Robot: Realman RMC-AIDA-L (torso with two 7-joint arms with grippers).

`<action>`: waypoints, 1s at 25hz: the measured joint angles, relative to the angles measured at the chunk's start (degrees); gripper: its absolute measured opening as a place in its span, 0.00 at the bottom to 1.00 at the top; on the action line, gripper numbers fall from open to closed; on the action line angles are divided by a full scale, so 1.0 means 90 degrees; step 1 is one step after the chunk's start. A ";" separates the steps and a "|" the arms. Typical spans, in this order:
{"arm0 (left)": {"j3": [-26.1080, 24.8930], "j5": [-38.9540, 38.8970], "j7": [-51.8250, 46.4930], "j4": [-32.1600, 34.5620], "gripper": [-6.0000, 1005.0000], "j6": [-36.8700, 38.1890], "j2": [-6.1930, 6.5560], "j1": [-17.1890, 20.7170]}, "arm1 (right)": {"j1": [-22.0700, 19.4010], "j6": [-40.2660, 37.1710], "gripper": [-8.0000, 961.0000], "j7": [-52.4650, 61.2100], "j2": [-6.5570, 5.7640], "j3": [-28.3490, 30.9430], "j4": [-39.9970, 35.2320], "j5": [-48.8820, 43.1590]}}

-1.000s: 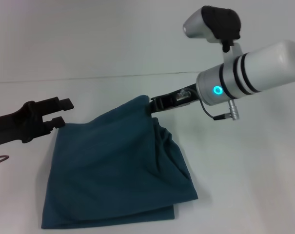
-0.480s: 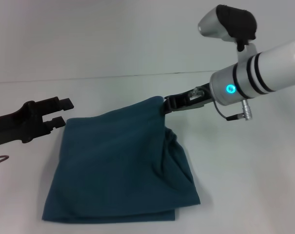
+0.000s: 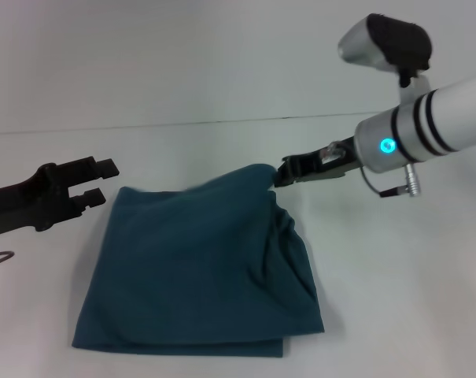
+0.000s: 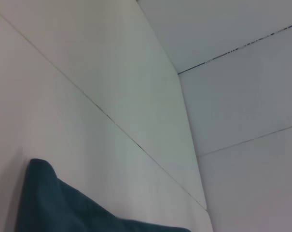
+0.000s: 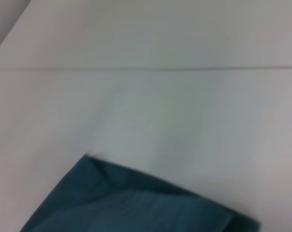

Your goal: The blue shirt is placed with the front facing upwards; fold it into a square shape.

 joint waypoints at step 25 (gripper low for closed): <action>-0.0016 0.0000 -0.0003 0.0000 0.69 0.0032 0.0029 0.0040 | -0.0548 -0.3533 0.61 -0.0798 -0.0434 0.0969 0.0155 0.0480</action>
